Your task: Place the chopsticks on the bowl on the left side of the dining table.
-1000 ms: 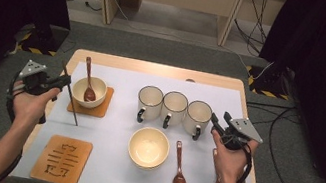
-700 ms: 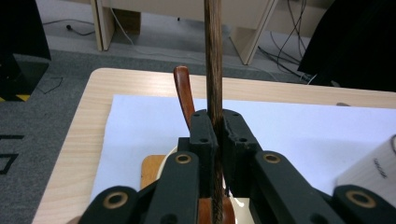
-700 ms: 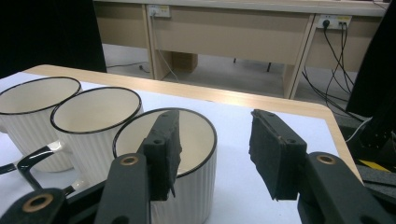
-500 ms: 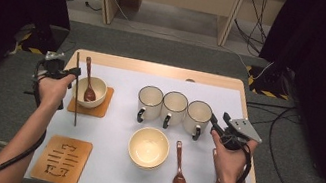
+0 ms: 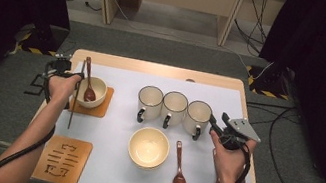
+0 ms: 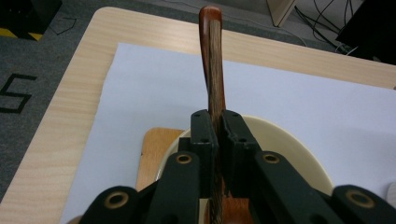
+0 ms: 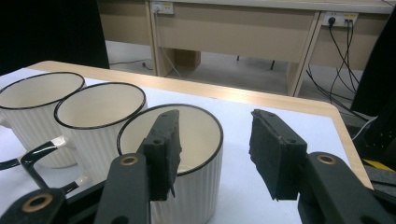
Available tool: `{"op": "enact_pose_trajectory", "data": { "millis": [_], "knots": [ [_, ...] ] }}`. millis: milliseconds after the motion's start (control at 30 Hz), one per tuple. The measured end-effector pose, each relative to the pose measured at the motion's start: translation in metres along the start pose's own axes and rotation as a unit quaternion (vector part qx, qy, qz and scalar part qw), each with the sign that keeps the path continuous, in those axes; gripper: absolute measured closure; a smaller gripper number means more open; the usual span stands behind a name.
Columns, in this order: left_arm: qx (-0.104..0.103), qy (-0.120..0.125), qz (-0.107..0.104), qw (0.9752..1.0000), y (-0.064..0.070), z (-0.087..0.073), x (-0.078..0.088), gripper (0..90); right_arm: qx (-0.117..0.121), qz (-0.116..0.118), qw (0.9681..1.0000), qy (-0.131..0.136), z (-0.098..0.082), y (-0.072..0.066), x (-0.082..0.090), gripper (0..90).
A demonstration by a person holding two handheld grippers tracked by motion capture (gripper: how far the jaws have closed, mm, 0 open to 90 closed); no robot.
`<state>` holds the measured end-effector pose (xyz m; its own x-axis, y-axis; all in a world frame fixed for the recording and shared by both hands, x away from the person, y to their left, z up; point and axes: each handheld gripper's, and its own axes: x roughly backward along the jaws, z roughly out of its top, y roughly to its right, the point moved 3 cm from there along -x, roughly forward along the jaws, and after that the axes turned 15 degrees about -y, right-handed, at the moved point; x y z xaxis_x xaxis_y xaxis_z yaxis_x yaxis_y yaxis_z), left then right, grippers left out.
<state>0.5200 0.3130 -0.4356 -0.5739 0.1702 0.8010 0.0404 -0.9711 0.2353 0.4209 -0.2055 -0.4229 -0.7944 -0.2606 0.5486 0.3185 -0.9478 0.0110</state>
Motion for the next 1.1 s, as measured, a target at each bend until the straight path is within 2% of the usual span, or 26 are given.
{"op": "enact_pose_trajectory", "data": {
  "millis": [233,567,933,1067,1100],
  "knots": [
    [0.010,-0.017,0.007,0.9998,-0.005,-0.003,-0.010,82.6,0.003,-0.001,1.0000,0.006,0.000,0.000,0.000,53.1],
    [0.008,-0.036,0.010,0.9993,-0.005,-0.005,-0.016,82.6,0.004,0.001,1.0000,0.005,0.000,-0.001,0.000,53.1],
    [0.005,-0.035,0.001,0.9994,-0.002,-0.004,-0.014,77.4,0.000,0.001,1.0000,0.002,0.000,0.001,0.000,52.6],
    [-0.004,-0.025,-0.003,0.9997,-0.002,-0.005,-0.005,72.5,0.000,-0.001,1.0000,0.001,0.000,0.003,0.001,52.4],
    [-0.012,-0.018,-0.004,0.9998,-0.002,-0.006,0.001,72.5,-0.001,-0.002,1.0000,0.001,0.000,0.003,0.002,52.3]
  ]
}}
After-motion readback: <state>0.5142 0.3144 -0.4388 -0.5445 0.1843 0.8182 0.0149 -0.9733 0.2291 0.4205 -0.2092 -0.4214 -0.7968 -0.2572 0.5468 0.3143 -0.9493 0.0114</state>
